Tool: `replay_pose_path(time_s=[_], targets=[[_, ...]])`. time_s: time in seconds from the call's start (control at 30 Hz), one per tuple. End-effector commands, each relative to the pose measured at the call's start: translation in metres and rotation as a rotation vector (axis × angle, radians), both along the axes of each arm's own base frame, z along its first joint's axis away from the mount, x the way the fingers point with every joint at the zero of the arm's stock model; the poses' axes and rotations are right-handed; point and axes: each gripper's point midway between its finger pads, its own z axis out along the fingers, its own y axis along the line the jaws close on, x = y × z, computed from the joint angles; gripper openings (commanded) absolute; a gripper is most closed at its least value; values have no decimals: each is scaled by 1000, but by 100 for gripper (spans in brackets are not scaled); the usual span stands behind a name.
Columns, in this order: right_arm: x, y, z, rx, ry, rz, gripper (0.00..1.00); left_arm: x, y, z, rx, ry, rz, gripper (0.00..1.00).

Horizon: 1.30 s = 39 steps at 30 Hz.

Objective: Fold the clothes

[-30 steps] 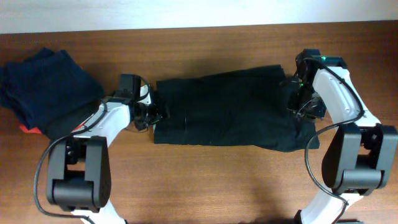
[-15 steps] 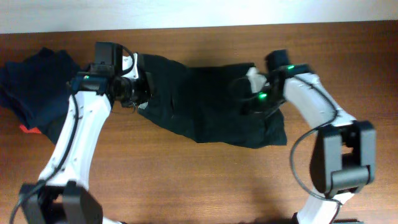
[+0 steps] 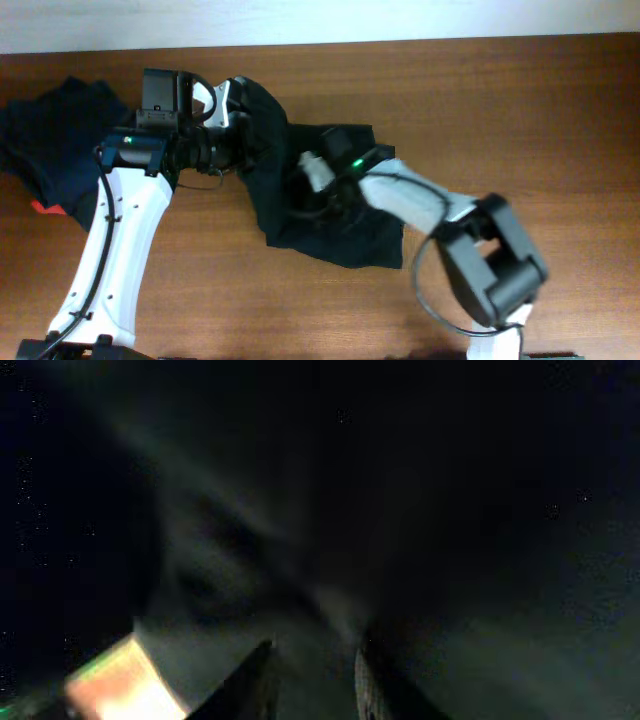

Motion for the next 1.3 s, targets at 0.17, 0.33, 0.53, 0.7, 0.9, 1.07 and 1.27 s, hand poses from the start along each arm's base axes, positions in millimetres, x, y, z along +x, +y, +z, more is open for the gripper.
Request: replay_pose_path(time_s=[0.17, 0.33, 0.53, 0.7, 0.9, 1.07, 1.27], targets=[[9, -167, 5, -242, 113, -299, 32, -18, -32, 2, 101, -53, -82, 0], [-10, -174, -30, -251, 131, -306, 33, -35, -89, -20, 117, 6, -176, 0], [-18, -178, -29, -264, 172, -314, 24, -39, -160, -56, 114, 1, -280, 58], [-1, -273, 42, -438, 189, -635, 19, 41, -108, -22, 175, -232, -95, 62], [11, -218, 160, 5, -53, -394, 31, 116, -42, -80, 260, -217, 68, 63], [-14, -151, 126, 37, 65, -206, 31, 124, -55, -192, 303, -56, 19, 62], [-63, -110, 58, -11, 212, -52, 31, 80, -44, -252, 375, 191, -28, 62]])
